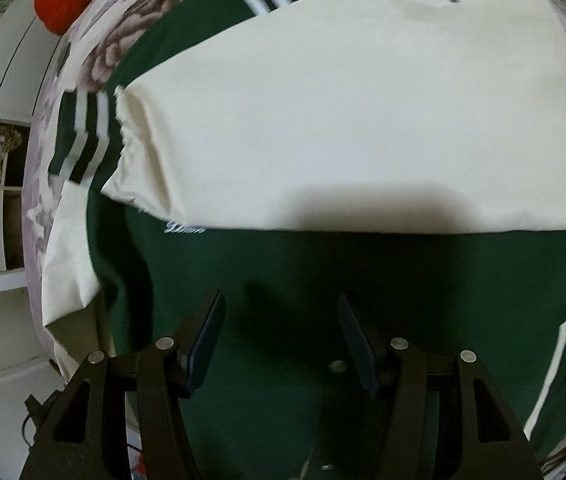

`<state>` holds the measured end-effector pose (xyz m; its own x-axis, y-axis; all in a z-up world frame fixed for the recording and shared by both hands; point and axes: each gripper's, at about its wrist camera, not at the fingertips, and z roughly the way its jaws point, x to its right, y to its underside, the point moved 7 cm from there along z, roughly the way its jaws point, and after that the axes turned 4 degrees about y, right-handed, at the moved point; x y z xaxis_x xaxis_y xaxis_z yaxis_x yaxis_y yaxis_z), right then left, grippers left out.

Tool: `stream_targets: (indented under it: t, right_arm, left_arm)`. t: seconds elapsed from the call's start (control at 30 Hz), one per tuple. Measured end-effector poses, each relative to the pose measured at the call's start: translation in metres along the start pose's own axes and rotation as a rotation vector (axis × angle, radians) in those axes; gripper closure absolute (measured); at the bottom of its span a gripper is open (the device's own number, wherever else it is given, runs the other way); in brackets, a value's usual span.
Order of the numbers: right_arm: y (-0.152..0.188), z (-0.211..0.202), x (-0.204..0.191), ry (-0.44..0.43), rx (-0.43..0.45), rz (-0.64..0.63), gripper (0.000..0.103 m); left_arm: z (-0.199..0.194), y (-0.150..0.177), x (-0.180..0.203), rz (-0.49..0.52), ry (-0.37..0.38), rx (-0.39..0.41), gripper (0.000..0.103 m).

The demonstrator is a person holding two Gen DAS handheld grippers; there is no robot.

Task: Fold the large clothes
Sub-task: 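Fold the held white sleeve across the green jacket body with the right gripper, then grasp the other sleeve's striped cuff with the left gripper and lift it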

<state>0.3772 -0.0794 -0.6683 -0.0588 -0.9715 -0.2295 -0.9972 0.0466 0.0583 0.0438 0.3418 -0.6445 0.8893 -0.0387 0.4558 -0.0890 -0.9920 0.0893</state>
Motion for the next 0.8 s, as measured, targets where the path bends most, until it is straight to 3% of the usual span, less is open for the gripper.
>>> stream_targets:
  t: [0.13,0.23,0.3,0.43,0.47,0.5,0.53,0.57,0.67,0.8]
  right_arm:
    - [0.010,0.010,-0.028,0.006,-0.025,-0.063,0.042]
    - [0.019,0.017,-0.037,0.005,-0.042,-0.086,0.042]
    - [0.022,0.018,-0.039,0.009,-0.045,-0.093,0.042]
    - [0.023,0.020,-0.037,0.034,-0.047,-0.101,0.042]
    - [0.021,0.021,-0.036,0.036,-0.049,-0.099,0.042]
    - [0.022,0.023,-0.033,0.041,-0.051,-0.095,0.042]
    - [0.022,0.022,-0.030,0.046,-0.052,-0.091,0.042]
    - [0.022,0.022,-0.026,0.051,-0.051,-0.084,0.042]
    - [0.020,0.016,-0.015,0.062,-0.035,-0.064,0.042]
    - [0.013,0.003,-0.007,0.066,0.011,-0.038,0.042]
  left_arm:
    - [0.013,0.025,-0.006,0.011,0.051,-0.087,0.067]
    - [0.034,0.021,-0.013,-0.076,0.102,-0.120,0.060]
    - [0.040,0.007,-0.005,-0.139,0.153,-0.101,0.046]
    - [0.031,-0.020,0.019,-0.123,0.165,-0.008,0.045]
    - [0.029,-0.028,0.025,-0.101,0.155,0.027,0.047]
    - [0.025,-0.036,0.032,-0.077,0.145,0.073,0.055]
    - [0.021,-0.044,0.036,-0.050,0.128,0.118,0.069]
    - [0.016,-0.056,0.042,-0.012,0.086,0.160,0.091]
    - [0.002,-0.101,0.060,0.068,0.105,0.251,0.097]
    - [0.005,-0.161,0.109,0.214,0.138,0.296,0.098]
